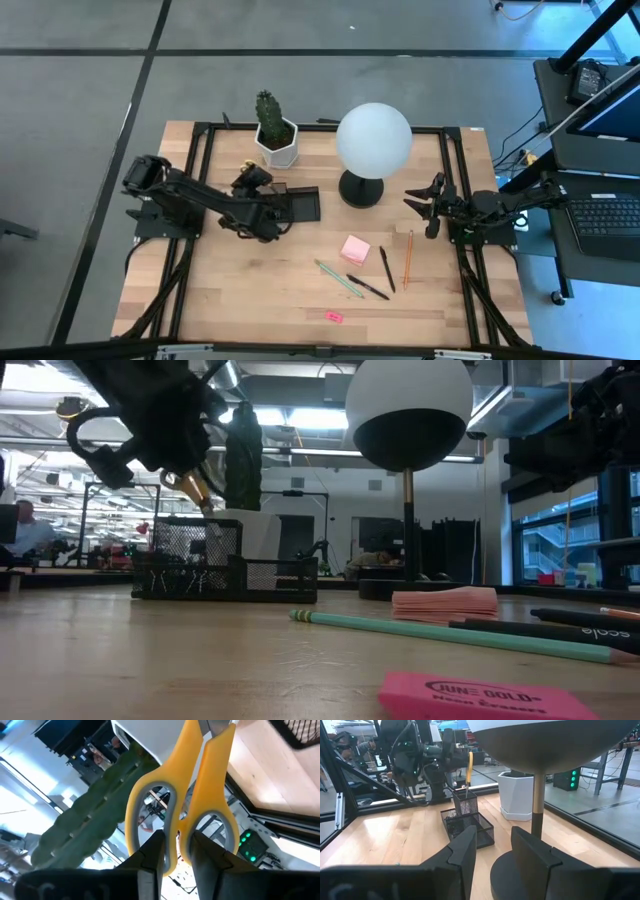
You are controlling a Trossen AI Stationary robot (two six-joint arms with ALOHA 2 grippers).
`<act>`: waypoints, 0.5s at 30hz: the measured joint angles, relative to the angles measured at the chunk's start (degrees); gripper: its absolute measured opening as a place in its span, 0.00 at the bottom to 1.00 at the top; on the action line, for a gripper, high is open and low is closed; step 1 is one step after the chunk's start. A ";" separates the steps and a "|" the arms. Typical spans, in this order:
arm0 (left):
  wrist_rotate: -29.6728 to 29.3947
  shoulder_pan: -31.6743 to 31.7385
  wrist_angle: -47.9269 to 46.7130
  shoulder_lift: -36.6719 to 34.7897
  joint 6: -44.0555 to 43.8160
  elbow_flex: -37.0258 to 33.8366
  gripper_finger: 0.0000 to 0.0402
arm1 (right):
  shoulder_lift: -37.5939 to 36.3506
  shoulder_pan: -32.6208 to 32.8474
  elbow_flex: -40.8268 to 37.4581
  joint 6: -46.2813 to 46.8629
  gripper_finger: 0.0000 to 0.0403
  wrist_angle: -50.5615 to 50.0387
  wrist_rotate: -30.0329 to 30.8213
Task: Pick and place office supplies into organizer
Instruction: Put the yellow scissor into the black desk organizer
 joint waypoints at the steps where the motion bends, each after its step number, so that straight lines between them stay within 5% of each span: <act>1: -0.02 -0.14 0.00 0.63 -0.65 0.00 0.17 | 0.00 0.00 0.00 0.00 0.31 0.00 -0.02; 15: 1.49 -1.13 0.04 6.70 -0.95 0.00 0.23 | 0.00 0.00 0.00 -0.09 0.31 0.00 -0.02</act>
